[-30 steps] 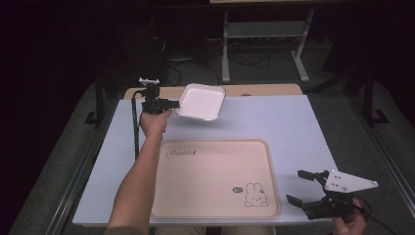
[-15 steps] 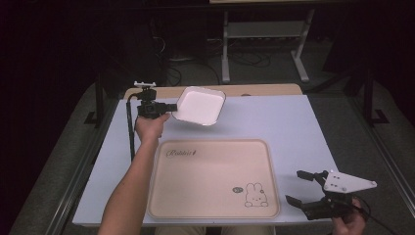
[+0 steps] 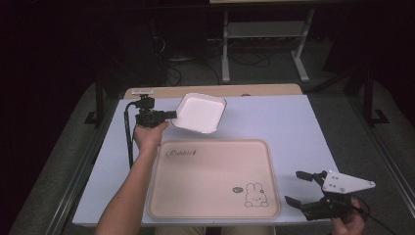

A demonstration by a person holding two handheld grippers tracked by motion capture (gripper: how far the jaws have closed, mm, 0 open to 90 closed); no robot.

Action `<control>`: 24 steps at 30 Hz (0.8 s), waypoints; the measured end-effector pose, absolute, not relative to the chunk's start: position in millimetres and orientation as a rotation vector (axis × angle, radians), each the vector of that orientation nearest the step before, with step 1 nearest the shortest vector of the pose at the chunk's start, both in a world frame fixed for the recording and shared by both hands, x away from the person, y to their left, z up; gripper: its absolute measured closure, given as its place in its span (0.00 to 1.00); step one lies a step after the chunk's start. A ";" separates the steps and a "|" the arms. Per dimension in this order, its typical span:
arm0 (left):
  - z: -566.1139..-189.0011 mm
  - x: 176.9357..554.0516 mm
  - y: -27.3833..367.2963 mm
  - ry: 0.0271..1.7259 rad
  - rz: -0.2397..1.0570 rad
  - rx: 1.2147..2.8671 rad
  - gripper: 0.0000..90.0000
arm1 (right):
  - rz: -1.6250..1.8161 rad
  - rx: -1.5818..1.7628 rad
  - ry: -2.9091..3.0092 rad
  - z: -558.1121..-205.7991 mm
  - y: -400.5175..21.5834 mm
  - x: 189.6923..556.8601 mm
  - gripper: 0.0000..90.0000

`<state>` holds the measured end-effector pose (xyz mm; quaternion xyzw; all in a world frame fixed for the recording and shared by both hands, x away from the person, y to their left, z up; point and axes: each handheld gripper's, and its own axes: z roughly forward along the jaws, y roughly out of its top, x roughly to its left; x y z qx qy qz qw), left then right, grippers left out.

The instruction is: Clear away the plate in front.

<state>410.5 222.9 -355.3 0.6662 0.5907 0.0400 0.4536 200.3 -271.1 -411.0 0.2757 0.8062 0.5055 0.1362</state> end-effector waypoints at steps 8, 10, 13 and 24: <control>-355.3 401.5 223.6 1.448 0.103 1.645 0.99 | 1.460 0.798 2.338 -411.2 -270.6 200.4 0.15; -355.5 398.9 224.5 1.445 0.102 1.639 0.99 | 1.460 0.798 2.338 -411.2 -270.4 200.3 0.15; -355.4 394.9 225.5 1.441 0.109 1.643 0.99 | 1.461 0.794 2.339 -411.2 -270.0 200.4 0.15; -356.7 379.6 227.9 1.423 0.101 1.638 0.99 | 1.457 0.795 2.343 -411.3 -268.8 200.8 0.15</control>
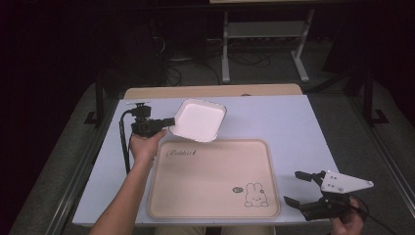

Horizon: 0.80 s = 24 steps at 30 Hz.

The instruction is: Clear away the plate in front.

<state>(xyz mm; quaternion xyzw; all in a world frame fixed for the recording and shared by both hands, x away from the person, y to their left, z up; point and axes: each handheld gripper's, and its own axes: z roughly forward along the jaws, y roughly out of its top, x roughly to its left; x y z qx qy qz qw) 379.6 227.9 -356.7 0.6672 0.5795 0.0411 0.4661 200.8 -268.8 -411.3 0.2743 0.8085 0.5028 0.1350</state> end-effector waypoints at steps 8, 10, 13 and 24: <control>-361.6 367.0 227.5 1.411 0.092 1.648 0.99 | 1.455 0.794 2.344 -411.4 -268.3 200.8 0.15; -364.3 364.5 227.3 1.413 0.087 1.654 0.99 | 1.454 0.792 2.344 -411.3 -268.1 200.7 0.15; -368.4 361.7 227.6 1.417 0.089 1.662 0.99 | 1.454 0.793 2.344 -411.4 -268.0 200.7 0.15; -379.3 351.8 227.9 1.431 0.084 1.658 0.99 | 1.455 0.795 2.342 -411.6 -267.7 200.8 0.15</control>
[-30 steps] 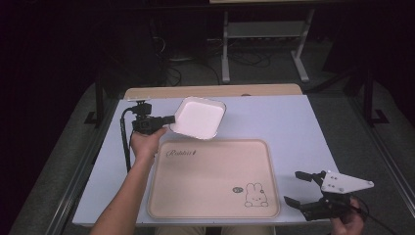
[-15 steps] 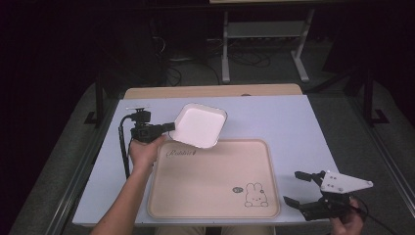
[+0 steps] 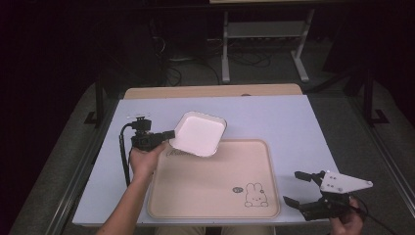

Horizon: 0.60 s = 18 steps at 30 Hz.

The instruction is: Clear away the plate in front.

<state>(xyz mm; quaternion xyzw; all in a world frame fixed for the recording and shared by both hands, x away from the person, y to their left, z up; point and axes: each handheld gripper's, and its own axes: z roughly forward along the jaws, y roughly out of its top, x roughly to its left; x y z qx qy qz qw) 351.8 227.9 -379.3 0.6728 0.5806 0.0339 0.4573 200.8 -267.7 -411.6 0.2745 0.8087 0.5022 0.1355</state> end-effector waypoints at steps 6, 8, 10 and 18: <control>-384.1 346.4 222.0 1.414 0.057 1.656 0.99 | 1.456 0.790 2.347 -411.5 -267.3 200.9 0.15; -386.0 344.4 219.8 1.411 0.050 1.657 0.99 | 1.454 0.788 2.349 -411.4 -266.9 200.8 0.15; -388.3 342.5 217.9 1.408 0.047 1.655 0.99 | 1.454 0.788 2.350 -411.5 -266.8 200.8 0.15; -402.9 333.6 211.0 1.415 0.043 1.686 0.99 | 1.452 0.787 2.352 -411.6 -266.6 200.9 0.15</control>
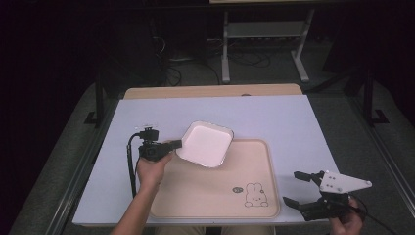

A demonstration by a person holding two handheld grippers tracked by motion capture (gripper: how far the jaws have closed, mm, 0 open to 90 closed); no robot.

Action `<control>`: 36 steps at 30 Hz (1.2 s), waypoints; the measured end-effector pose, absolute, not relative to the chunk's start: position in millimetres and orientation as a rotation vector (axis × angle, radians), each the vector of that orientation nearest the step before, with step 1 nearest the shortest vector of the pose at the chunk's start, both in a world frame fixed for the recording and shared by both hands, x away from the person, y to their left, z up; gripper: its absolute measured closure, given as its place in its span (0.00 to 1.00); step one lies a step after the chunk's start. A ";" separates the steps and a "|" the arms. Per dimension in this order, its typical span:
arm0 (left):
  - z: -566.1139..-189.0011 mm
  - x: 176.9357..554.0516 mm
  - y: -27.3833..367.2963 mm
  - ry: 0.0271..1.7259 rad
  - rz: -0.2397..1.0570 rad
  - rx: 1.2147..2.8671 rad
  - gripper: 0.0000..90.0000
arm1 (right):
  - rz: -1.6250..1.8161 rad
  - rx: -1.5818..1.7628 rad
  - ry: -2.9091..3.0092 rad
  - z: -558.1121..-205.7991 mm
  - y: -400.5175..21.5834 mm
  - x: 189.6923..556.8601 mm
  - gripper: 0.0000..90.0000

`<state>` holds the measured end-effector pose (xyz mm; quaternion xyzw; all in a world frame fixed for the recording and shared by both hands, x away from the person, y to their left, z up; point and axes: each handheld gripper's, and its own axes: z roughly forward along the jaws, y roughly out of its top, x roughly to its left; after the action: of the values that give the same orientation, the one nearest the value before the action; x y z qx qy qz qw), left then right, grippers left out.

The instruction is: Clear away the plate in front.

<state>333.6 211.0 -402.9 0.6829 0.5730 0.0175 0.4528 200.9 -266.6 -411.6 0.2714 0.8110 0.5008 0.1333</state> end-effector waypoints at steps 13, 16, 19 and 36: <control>-425.1 315.1 210.5 1.444 0.030 1.692 0.99 | 1.448 0.785 2.355 -412.0 -265.9 201.4 0.15; -428.9 309.7 209.2 1.452 0.047 1.698 0.99 | 1.447 0.787 2.355 -412.0 -265.7 201.3 0.15; -432.2 304.5 207.4 1.482 0.087 1.717 0.99 | 1.446 0.786 2.355 -411.9 -265.6 201.3 0.15; -446.2 283.6 206.1 1.558 0.118 1.757 0.98 | 1.446 0.788 2.353 -411.6 -265.5 201.1 0.15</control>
<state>283.6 206.1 -446.2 0.6897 0.6116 0.0463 0.3848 201.1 -265.5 -411.6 0.2719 0.8119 0.4990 0.1342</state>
